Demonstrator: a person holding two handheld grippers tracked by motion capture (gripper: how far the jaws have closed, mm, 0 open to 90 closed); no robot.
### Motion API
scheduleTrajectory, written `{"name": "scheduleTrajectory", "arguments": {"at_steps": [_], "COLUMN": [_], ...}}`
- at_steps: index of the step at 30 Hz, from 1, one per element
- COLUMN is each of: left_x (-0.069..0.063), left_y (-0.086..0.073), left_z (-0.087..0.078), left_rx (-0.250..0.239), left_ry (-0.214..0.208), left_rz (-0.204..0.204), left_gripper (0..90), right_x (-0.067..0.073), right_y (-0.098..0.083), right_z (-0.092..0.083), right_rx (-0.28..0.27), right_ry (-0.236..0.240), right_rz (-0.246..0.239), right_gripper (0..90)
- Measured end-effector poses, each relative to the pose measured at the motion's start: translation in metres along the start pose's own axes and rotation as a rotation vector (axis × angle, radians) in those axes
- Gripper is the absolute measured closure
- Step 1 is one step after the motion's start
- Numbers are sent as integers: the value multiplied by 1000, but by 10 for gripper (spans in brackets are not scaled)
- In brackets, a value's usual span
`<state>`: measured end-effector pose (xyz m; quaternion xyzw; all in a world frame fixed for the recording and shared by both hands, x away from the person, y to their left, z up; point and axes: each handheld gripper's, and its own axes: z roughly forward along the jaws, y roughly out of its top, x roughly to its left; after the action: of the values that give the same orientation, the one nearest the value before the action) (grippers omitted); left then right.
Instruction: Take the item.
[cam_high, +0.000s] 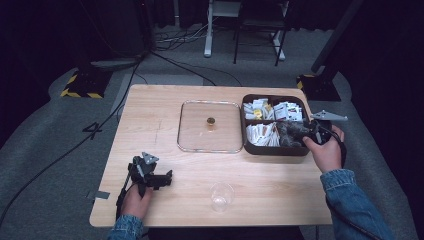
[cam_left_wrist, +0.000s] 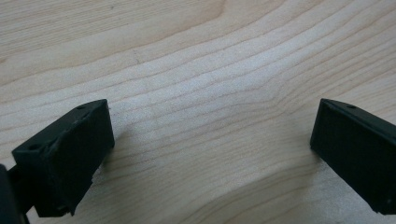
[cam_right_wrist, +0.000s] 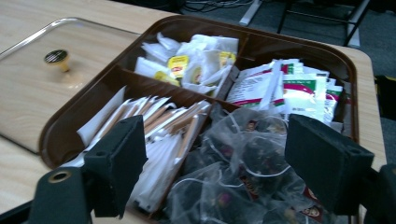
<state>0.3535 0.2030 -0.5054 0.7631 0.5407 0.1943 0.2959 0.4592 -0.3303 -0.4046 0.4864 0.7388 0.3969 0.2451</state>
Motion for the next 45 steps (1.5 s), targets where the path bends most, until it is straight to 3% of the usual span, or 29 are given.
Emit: {"name": "scheduleTrajectory", "arguments": {"at_steps": [10, 18, 28, 29, 30, 31, 32, 45], "left_x": [0, 0, 0, 0, 0, 0, 0, 0], "left_y": [0, 0, 0, 0, 0, 0, 0, 0], "left_z": [0, 0, 0, 0, 0, 0, 0, 0], "left_rx": [0, 0, -1, 1, 1, 0, 1, 0], "left_ry": [-1, -2, -1, 0, 0, 0, -1, 0], "left_rz": [1, -1, 0, 1, 1, 0, -1, 0], "left_gripper": [0, 0, 0, 0, 0, 0, 0, 0], "right_x": [-18, -28, -30, -30, -30, -30, -30, -25], "right_y": [-5, -10, -15, -16, -16, -17, -17, -17], "right_z": [12, 18, 31, 34, 34, 36, 36, 47], "right_rx": [26, 49, 96, 104, 104, 122, 126, 122], "right_ry": [-30, -39, -40, -43, -43, -78, -81, -63], "right_rz": [21, 9, -21, -37, -37, -60, -63, -83], "right_gripper": [262, 443, 460, 516, 516, 596, 613, 563]}}
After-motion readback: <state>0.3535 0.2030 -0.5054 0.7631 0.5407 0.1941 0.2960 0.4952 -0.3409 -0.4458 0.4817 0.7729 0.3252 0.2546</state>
